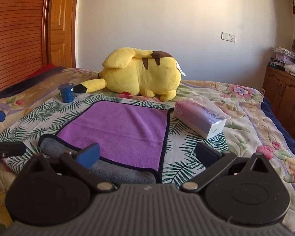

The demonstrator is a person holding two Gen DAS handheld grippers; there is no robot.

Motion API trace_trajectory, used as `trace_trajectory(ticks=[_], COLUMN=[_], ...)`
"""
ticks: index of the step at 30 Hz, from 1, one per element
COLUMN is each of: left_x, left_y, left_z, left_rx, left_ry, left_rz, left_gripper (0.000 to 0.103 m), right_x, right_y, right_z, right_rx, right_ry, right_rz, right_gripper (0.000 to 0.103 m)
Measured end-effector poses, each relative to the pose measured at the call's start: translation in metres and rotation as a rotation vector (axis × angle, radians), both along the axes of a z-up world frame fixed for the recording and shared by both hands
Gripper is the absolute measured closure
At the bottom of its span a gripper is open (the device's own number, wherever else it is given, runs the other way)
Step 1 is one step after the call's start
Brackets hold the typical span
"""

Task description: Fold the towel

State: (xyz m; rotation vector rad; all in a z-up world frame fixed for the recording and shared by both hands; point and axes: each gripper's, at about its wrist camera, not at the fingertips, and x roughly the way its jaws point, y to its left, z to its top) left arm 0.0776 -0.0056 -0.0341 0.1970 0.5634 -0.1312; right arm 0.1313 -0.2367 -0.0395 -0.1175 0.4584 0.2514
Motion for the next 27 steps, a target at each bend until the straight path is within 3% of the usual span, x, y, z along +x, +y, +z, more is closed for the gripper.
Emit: trace_trajectory(ticks=[10,13,18,27], left_x=[0.031,0.041,0.060,0.082], left_y=[0.013,0.019,0.033,0.048], left_z=[-0.012,-0.016,-0.025,-0.037], left_rx=[0.001,-0.005,-0.024,-0.037], left_ry=[0.061,0.082,0.123,0.150], left_rz=[0.007,0.014,0.031,0.046], left_gripper=[0.034,0.036,0.046,0.061], right_x=[0.023,0.030,0.042,0.058], right_y=[0.000,-0.001,-0.003,-0.006], right_z=[-0.011,-0.016,-0.025,-0.039], right_rx=[-0.022,-0.019,-0.023,-0.012], right_ry=[0.064,0.102,0.161,0.256], right_rz=[0.019,0.027,0.037,0.065], right_gripper=[0.001,0.011,0.013,0.029])
